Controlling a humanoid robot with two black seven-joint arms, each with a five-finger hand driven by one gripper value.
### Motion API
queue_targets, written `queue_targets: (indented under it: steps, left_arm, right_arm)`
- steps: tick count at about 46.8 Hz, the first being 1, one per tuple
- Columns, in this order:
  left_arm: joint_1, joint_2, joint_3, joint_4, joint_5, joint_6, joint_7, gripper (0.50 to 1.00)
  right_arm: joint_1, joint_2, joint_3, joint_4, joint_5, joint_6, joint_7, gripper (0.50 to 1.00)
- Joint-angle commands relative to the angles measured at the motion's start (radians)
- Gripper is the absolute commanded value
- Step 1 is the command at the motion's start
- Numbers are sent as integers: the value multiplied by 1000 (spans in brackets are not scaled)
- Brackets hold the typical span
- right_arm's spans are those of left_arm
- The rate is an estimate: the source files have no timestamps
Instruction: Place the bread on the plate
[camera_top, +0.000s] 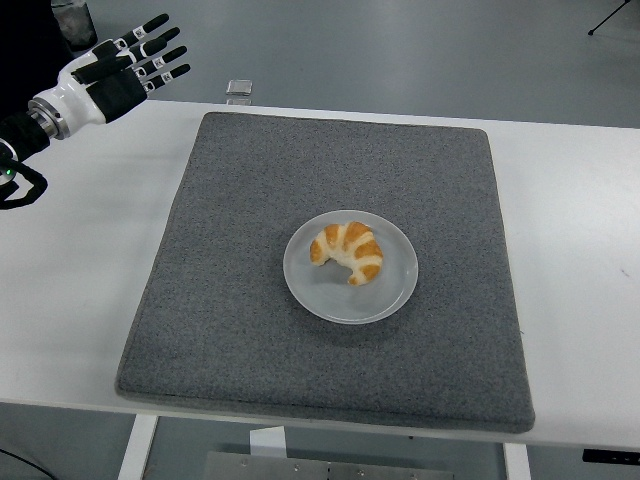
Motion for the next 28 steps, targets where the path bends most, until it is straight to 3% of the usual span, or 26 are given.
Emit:
queue_targets:
  steps: [1, 19, 28]
  left_arm:
    - [13, -14, -6, -2, -34, -8, 16, 996]
    - [76, -88, -68, -14, -40, -29, 21, 996]
    - [76, -93, -66, -12, -34, -29, 21, 996]
  right_arm:
    - [0, 0, 0, 0, 0, 0, -1, 952]
    - [0, 0, 3, 18, 0, 8, 1, 952]
    - [0, 0, 7, 18, 6, 6, 1, 952]
